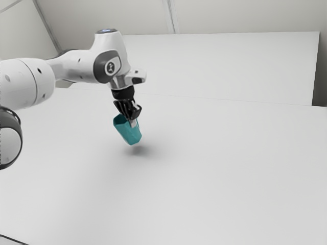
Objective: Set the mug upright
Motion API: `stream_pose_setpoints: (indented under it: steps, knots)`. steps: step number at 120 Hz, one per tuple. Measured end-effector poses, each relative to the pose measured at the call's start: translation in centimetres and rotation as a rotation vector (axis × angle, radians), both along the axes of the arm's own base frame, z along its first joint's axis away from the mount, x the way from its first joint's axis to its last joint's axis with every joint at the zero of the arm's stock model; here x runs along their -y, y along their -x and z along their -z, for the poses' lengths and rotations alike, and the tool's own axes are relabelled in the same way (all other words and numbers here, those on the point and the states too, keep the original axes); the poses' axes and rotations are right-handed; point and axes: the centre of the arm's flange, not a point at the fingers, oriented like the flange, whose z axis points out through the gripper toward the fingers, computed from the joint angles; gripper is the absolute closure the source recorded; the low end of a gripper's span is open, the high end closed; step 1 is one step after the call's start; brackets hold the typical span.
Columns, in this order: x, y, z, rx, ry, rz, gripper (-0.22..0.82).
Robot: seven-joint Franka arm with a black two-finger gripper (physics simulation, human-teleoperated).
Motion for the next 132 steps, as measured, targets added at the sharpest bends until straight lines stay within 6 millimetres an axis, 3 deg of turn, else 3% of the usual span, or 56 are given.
stream_pose_setpoints:
  steps: [26,74,92,109,125,132]
  knots:
    - [0.0,-0.7,2.7,-0.015,-0.032,-0.060,0.79]
    - [0.1,-1.3,5.1,-0.032,-0.073,-0.122,0.78]
    - [0.1,-1.3,4.9,-0.029,-0.073,-0.140,0.46]
    - [0.1,-1.2,2.5,0.007,-0.070,-0.154,0.23]
    - [0.2,0.4,-5.6,0.114,-0.045,-0.173,0.13]
    - [0.2,1.2,-7.8,0.127,-0.022,-0.188,0.10]
